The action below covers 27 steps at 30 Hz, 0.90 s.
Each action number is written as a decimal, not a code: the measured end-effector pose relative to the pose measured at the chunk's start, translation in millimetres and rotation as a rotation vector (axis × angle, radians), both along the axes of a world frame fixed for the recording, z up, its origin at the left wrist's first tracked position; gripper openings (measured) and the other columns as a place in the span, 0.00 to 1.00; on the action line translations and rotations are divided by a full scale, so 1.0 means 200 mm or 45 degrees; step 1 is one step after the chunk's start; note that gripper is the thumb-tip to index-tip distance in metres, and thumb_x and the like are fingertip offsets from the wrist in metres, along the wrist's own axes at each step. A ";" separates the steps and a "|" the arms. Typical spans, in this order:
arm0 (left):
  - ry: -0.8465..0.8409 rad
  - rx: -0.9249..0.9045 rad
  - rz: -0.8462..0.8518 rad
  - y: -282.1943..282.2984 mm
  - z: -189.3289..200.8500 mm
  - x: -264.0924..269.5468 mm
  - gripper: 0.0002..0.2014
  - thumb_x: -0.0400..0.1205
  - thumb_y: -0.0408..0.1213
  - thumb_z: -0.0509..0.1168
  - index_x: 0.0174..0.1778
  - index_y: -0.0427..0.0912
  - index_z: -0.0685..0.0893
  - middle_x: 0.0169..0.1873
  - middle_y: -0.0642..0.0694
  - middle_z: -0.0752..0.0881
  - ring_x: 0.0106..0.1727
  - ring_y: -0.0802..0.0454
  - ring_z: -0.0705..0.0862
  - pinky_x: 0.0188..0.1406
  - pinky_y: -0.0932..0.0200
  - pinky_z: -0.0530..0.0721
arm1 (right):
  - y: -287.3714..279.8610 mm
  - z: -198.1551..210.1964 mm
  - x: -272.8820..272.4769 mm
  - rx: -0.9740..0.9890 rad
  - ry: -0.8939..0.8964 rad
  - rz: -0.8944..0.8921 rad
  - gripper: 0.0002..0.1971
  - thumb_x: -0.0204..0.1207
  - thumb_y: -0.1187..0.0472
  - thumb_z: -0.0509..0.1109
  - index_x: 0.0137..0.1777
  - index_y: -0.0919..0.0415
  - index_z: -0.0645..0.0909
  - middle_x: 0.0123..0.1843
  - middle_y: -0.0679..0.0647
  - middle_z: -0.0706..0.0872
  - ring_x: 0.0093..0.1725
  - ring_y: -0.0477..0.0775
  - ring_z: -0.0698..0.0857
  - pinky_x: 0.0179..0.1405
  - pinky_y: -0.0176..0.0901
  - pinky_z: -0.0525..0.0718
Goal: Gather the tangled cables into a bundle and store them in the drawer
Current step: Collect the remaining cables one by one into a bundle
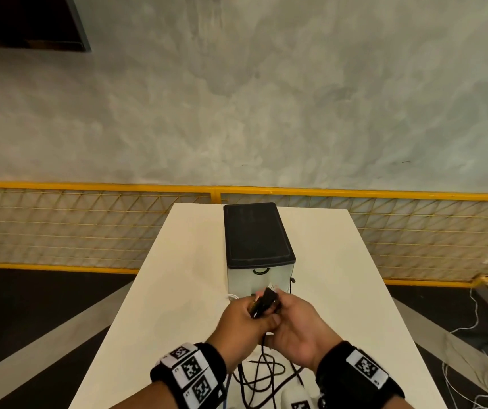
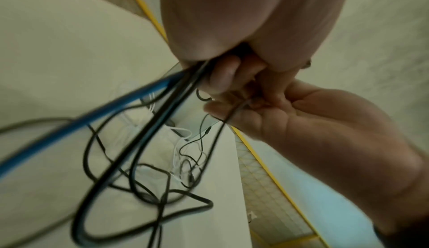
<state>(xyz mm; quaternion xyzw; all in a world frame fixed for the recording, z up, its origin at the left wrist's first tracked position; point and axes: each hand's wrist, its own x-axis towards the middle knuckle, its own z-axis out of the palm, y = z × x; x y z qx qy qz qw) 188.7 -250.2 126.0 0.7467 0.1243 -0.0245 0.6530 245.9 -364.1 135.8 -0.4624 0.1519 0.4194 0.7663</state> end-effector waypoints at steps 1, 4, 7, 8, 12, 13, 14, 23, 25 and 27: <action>0.039 0.016 -0.083 0.00 0.00 -0.02 0.09 0.74 0.27 0.73 0.33 0.46 0.85 0.31 0.52 0.87 0.35 0.57 0.85 0.39 0.65 0.82 | -0.02 -0.01 0.02 -0.007 0.035 -0.035 0.19 0.86 0.52 0.56 0.53 0.66 0.83 0.47 0.67 0.92 0.50 0.64 0.87 0.57 0.61 0.82; 0.226 0.144 -0.344 0.05 0.03 -0.12 0.06 0.74 0.27 0.74 0.37 0.40 0.84 0.25 0.54 0.82 0.21 0.67 0.76 0.23 0.74 0.72 | -0.09 -0.06 0.11 -0.061 0.079 -0.153 0.16 0.87 0.56 0.55 0.47 0.64 0.80 0.49 0.67 0.92 0.51 0.63 0.91 0.52 0.59 0.81; 0.366 0.450 -0.680 0.17 0.04 -0.26 0.05 0.77 0.36 0.72 0.40 0.49 0.83 0.30 0.57 0.84 0.28 0.70 0.76 0.33 0.74 0.72 | -0.16 -0.10 0.18 -0.029 0.125 -0.277 0.16 0.88 0.58 0.52 0.41 0.58 0.77 0.40 0.61 0.93 0.40 0.60 0.94 0.49 0.59 0.81; 0.409 0.577 -0.754 0.21 0.04 -0.31 0.04 0.79 0.40 0.69 0.42 0.55 0.82 0.38 0.56 0.85 0.37 0.69 0.76 0.36 0.77 0.70 | -0.17 -0.10 0.20 -0.017 0.135 -0.305 0.15 0.88 0.59 0.53 0.41 0.57 0.76 0.37 0.60 0.93 0.39 0.59 0.94 0.48 0.58 0.81; 0.404 0.411 -0.370 0.29 0.02 -0.33 0.09 0.76 0.49 0.73 0.33 0.53 0.82 0.29 0.56 0.79 0.36 0.58 0.79 0.32 0.69 0.73 | -0.16 -0.08 0.18 -0.030 0.046 -0.204 0.11 0.88 0.59 0.53 0.50 0.60 0.76 0.44 0.64 0.92 0.55 0.63 0.88 0.50 0.60 0.82; 0.373 0.201 -0.135 0.30 0.02 -0.29 0.09 0.75 0.47 0.75 0.34 0.48 0.83 0.24 0.53 0.75 0.28 0.55 0.74 0.27 0.62 0.71 | -0.14 -0.07 0.16 -0.051 0.009 -0.142 0.11 0.88 0.58 0.54 0.52 0.60 0.77 0.49 0.64 0.92 0.58 0.63 0.88 0.52 0.60 0.82; 0.325 -0.004 0.055 0.29 0.04 -0.24 0.09 0.76 0.43 0.75 0.36 0.44 0.83 0.21 0.52 0.71 0.22 0.54 0.68 0.23 0.62 0.65 | -0.12 -0.08 0.13 -0.077 -0.025 -0.074 0.12 0.88 0.58 0.54 0.53 0.60 0.78 0.52 0.64 0.91 0.59 0.63 0.87 0.54 0.60 0.82; 0.118 -0.226 0.098 -0.05 0.11 -0.04 0.06 0.77 0.24 0.70 0.41 0.40 0.86 0.30 0.51 0.88 0.30 0.60 0.87 0.27 0.64 0.82 | 0.03 -0.03 -0.06 0.074 0.003 0.108 0.22 0.86 0.53 0.53 0.53 0.61 0.88 0.54 0.62 0.91 0.55 0.63 0.86 0.56 0.64 0.82; 0.136 -0.225 0.074 -0.04 0.10 -0.04 0.10 0.76 0.20 0.68 0.36 0.40 0.82 0.23 0.53 0.84 0.22 0.62 0.81 0.19 0.68 0.76 | 0.01 -0.01 -0.06 0.020 0.013 0.121 0.22 0.85 0.53 0.53 0.44 0.60 0.88 0.43 0.59 0.90 0.46 0.61 0.85 0.50 0.60 0.81; 0.208 -0.180 -0.009 -0.02 0.09 -0.08 0.11 0.73 0.20 0.70 0.34 0.42 0.81 0.21 0.53 0.78 0.16 0.61 0.71 0.16 0.69 0.65 | -0.02 0.01 -0.03 -0.020 0.049 0.054 0.19 0.84 0.55 0.55 0.42 0.61 0.85 0.42 0.60 0.90 0.40 0.60 0.86 0.41 0.53 0.83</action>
